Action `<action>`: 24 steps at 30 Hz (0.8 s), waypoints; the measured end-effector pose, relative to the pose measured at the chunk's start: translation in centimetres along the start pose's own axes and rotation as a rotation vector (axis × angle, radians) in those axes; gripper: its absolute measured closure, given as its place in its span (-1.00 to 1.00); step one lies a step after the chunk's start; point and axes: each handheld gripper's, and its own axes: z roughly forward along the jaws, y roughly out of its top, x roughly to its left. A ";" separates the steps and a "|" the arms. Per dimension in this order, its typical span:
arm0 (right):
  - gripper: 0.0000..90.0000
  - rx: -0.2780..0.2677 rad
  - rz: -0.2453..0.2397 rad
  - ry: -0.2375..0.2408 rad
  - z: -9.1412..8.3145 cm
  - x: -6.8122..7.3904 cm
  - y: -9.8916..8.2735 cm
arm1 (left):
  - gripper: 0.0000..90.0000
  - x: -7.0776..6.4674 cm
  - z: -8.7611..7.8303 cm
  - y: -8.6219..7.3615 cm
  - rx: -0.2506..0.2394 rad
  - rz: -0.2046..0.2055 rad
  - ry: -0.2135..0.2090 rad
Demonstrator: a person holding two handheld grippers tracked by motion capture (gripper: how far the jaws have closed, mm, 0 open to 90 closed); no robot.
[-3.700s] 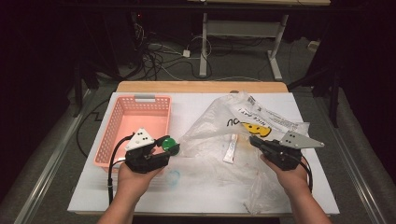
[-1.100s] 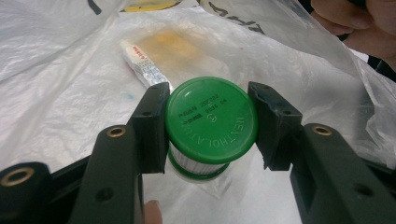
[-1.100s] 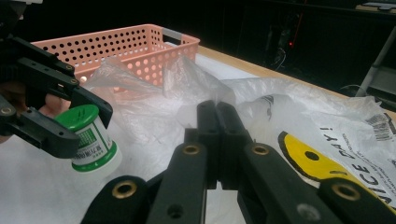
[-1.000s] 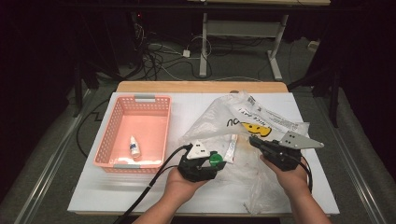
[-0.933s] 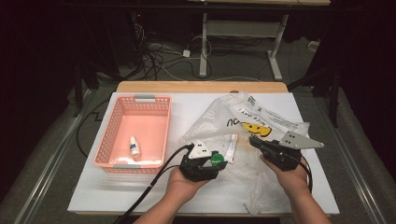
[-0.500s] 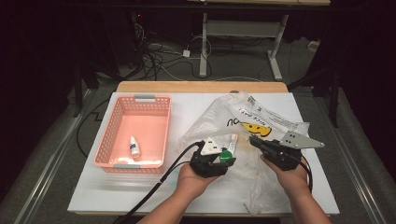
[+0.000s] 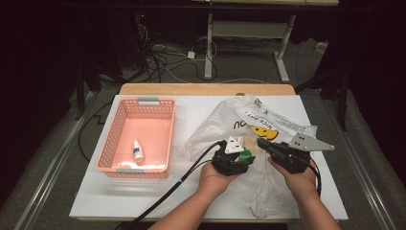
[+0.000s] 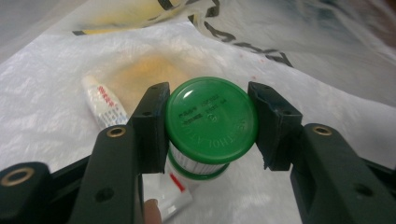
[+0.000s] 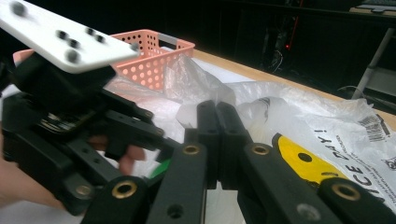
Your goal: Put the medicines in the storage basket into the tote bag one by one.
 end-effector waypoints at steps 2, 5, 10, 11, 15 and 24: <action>1.00 0.000 0.002 -0.001 0.0 -0.1 0.0 | 0.12 0.1 0.7 0.2 0.002 0.007 0.011; 1.00 0.002 0.004 -0.001 0.0 -0.2 -0.1 | 0.12 0.2 1.7 0.3 0.001 0.012 0.020; 1.00 0.002 0.010 -0.001 -0.1 -0.3 -0.2 | 0.11 0.4 2.7 0.0 -0.007 -0.004 0.030; 1.00 0.002 0.009 -0.002 -0.1 -0.3 -0.2 | 0.12 0.4 2.8 -0.1 -0.005 -0.004 0.034; 1.00 0.007 0.009 -0.002 0.0 -0.4 -0.3 | 0.11 0.4 3.2 -0.3 0.009 -0.012 0.036; 1.00 0.010 0.013 -0.001 -0.1 -0.4 -0.3 | -0.18 0.2 2.0 -0.3 0.023 0.017 0.017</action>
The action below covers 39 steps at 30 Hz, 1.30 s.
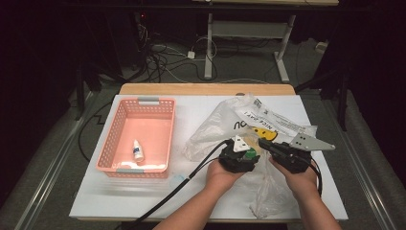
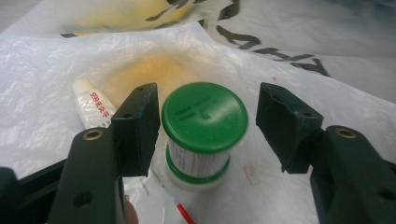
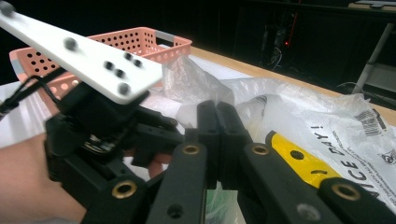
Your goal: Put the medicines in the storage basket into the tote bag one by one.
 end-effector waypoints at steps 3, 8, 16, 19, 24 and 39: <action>1.00 0.000 -0.003 0.000 0.0 0.0 0.0 | -0.20 -0.2 -0.9 -0.3 0.003 0.008 -0.008; 1.00 0.001 -0.003 -0.002 0.0 0.1 0.0 | -0.26 -0.2 -2.4 -1.0 0.005 -0.017 -0.033; 1.00 0.005 -0.003 -0.002 0.0 0.1 -0.1 | -0.34 0.4 -5.2 -2.5 0.005 -0.036 -0.041; 1.00 0.006 -0.004 -0.003 0.0 0.1 -0.1 | -0.42 0.6 -6.3 -2.9 0.003 -0.051 -0.051; 1.00 0.007 -0.006 -0.002 -0.1 0.2 -0.1 | -0.66 0.6 -8.7 -3.6 0.007 -0.050 -0.050; 1.00 0.025 -0.015 -0.010 0.0 0.3 -0.3 | -1.00 1.6 -15.7 -5.0 0.016 -0.043 -0.015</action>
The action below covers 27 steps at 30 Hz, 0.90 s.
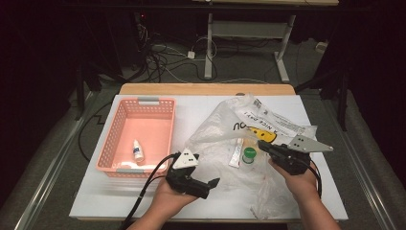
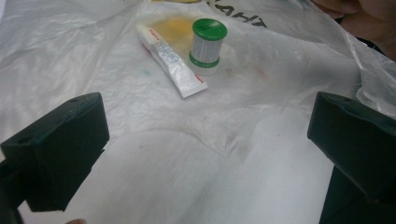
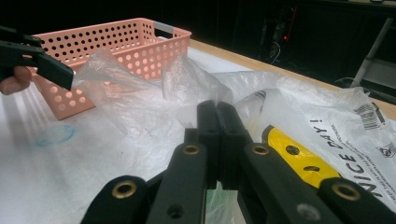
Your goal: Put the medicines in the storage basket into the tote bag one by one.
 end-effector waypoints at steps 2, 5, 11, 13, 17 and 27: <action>1.00 -0.004 -0.004 0.001 -0.1 0.0 0.0 | -1.00 0.4 -0.7 -0.3 0.006 -0.004 0.015; 1.00 -0.009 0.002 0.003 -0.3 -0.1 0.0 | -1.00 1.2 -1.7 -0.6 -0.020 -0.039 0.033; 1.00 -0.011 0.004 0.004 -0.3 -0.2 0.0 | -1.00 2.7 -3.2 -1.1 -0.019 -0.052 0.092; 1.00 -0.014 0.002 0.007 -0.4 -0.2 0.1 | -1.00 3.3 -3.5 -1.3 -0.019 -0.067 0.105; 1.00 -0.011 0.003 0.005 -0.4 -0.2 0.0 | -1.00 4.3 -4.4 -1.5 -0.029 -0.082 0.153; 1.00 -0.013 0.002 0.004 -0.5 -0.2 0.0 | -1.00 7.4 -7.9 -2.3 -0.042 -0.149 0.283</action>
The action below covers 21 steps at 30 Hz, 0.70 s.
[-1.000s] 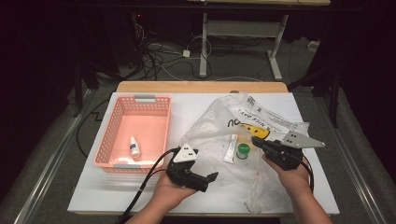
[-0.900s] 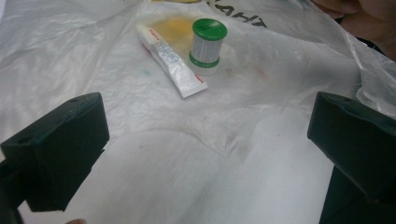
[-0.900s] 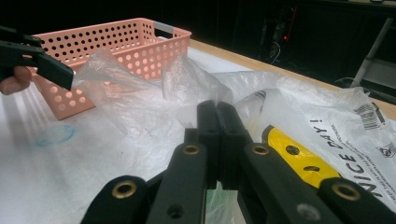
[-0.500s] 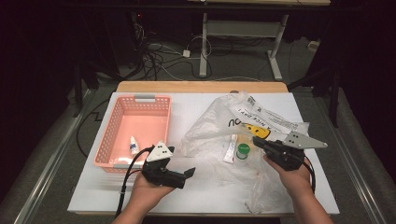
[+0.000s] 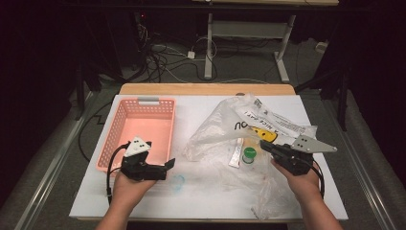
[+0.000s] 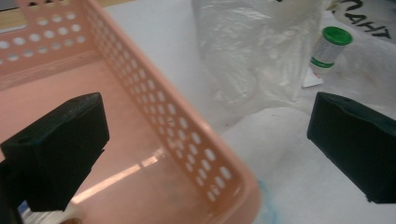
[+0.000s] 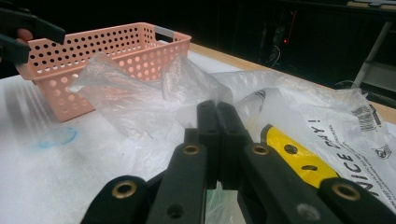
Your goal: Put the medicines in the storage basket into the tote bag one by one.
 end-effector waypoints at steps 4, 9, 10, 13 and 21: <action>1.00 0.001 0.001 0.003 0.1 0.0 0.0 | -1.00 1.7 -0.6 -0.4 0.012 -0.028 0.042; 1.00 0.004 0.006 0.003 0.2 0.0 -0.1 | -1.00 3.2 -0.9 -0.8 0.024 -0.058 0.074; 1.00 0.005 0.005 0.003 0.2 0.0 -0.1 | -1.00 3.5 -1.0 -0.9 0.023 -0.067 0.080; 1.00 0.006 0.003 0.004 0.3 0.1 -0.1 | -1.00 4.3 -1.5 -1.0 0.016 -0.086 0.094; 1.00 0.007 0.003 0.003 0.2 0.0 -0.1 | -1.00 6.2 -2.7 -1.5 0.005 -0.134 0.134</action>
